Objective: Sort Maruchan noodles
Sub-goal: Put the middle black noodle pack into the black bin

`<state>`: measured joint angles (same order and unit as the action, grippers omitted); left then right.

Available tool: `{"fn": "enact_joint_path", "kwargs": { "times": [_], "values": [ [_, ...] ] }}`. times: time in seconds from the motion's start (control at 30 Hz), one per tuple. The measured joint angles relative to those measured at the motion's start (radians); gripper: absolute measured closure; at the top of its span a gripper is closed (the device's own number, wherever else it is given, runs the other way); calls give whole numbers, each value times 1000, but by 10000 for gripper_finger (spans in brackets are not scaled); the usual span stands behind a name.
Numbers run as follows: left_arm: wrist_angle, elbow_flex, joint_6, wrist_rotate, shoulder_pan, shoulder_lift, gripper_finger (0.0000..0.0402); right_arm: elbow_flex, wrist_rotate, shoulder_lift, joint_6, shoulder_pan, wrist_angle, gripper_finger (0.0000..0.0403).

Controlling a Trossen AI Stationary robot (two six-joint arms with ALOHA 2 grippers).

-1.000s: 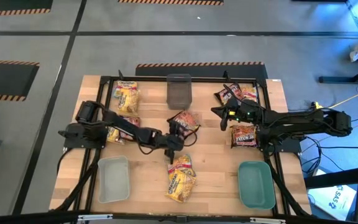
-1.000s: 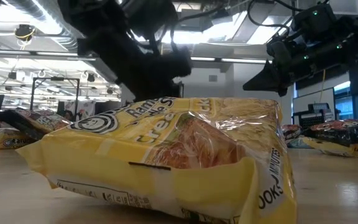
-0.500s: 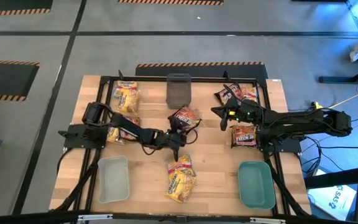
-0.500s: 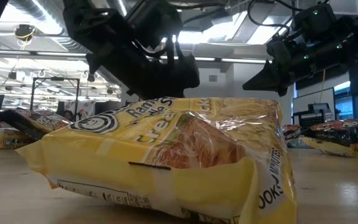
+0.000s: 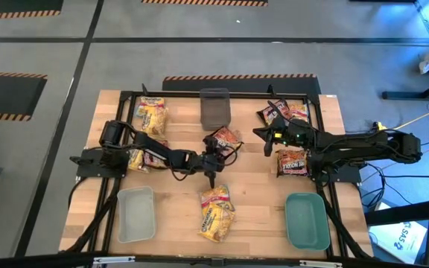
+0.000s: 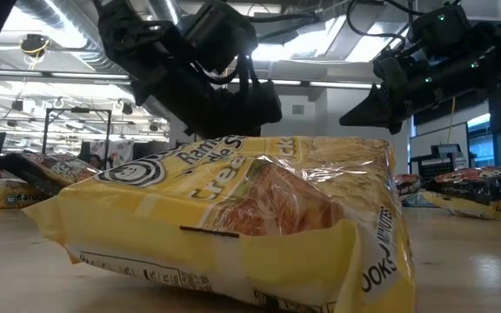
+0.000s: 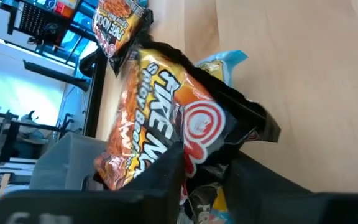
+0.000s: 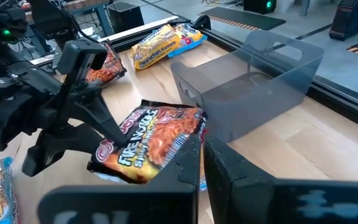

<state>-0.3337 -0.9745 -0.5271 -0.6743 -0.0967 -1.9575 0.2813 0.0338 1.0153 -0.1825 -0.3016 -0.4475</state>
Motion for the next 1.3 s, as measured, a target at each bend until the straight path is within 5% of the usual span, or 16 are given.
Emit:
{"fn": "enact_joint_path", "kwargs": {
  "times": [0.27, 0.7, 1.2, 1.3],
  "values": [
    [-26, 0, 1, 1, 0, 0, 383, 0, 0, 0, 34, 0, -30, 393],
    [-17, 1, 18, -16, -30, 61, 391, 0, -34, 0, 34, 0, -65, 386],
    [199, 0, 23, -13, -62, 248, 391, 1, -200, -3, 61, 0, -91, 189],
    [263, 1, -34, 52, -62, 298, 391, 1, -237, -3, 60, 1, -101, 169]
  ]
}}
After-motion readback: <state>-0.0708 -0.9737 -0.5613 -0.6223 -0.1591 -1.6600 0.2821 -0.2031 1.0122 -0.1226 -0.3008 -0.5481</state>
